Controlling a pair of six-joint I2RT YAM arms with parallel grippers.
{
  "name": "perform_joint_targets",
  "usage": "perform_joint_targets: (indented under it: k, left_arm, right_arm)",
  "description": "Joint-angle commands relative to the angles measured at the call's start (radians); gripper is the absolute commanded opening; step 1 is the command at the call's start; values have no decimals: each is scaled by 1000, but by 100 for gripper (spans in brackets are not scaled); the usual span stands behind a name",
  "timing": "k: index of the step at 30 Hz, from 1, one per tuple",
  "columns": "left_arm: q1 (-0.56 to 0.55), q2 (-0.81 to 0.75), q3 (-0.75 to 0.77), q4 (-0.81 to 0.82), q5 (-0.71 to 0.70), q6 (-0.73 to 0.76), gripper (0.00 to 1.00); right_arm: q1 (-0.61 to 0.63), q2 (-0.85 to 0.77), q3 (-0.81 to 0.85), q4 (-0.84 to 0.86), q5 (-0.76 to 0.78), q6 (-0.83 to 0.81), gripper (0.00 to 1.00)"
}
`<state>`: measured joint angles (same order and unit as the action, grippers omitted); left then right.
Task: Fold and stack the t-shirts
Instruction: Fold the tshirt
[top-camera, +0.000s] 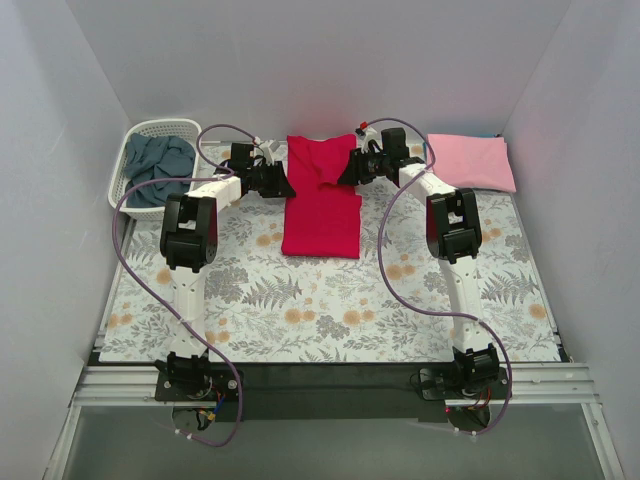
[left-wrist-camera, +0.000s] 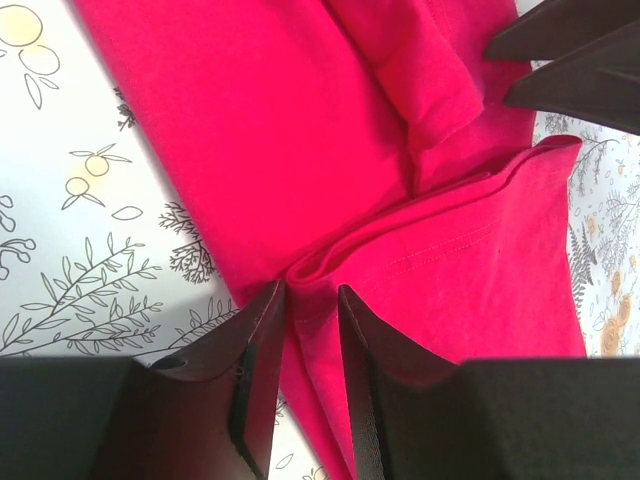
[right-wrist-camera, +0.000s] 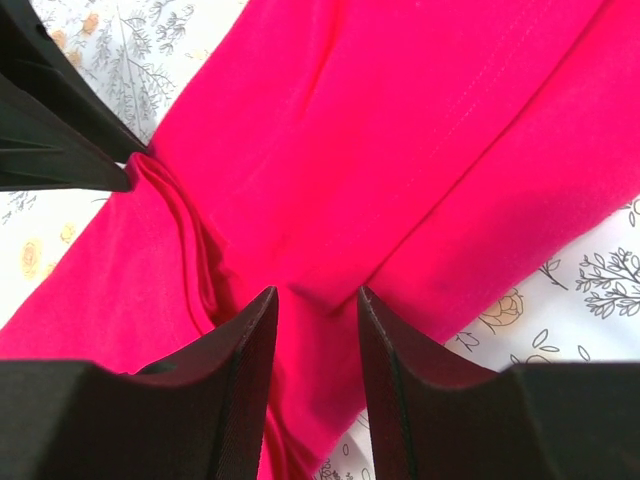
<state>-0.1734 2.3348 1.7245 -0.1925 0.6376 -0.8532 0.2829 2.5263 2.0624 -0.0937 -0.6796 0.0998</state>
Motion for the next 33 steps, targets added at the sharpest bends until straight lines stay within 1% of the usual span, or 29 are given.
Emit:
perform_joint_targets:
  k: [1,4,7,8,10,11,16,24,29,33]
  left_arm:
    - [0,-17,37,-5,23,-4,26]
    - [-1,-14,41,-5,27,-4,26]
    - [-1,-15,41,-5,19,-4,20]
    - [-1,-18,38,-4,14,-4,15]
    - [-1,-32,24,2,-10,-3,7]
    - [0,-40,17,10,-18,-3,0]
    - [2,-92,-55,56,-45,5,0]
    - [11,-115,-94,97,-76,-1,0]
    - [14,-115,-94,99,-122,-3,0]
    - [22,-114,-94,88,-116,11,0]
  right_arm:
    - [4,2,-8,46,9,3,44]
    - [6,5,-11,45,20,-3,43]
    - [4,3,-22,45,34,-11,43]
    - [4,5,-25,43,40,-11,42]
    - [6,3,-33,43,52,-14,42]
    - [4,3,-35,40,61,-17,42]
    - [6,3,-38,35,86,-29,42]
    - [4,3,-36,26,98,-45,43]
    - [4,3,-31,23,103,-54,43]
    - [6,-1,-33,23,109,-66,45]
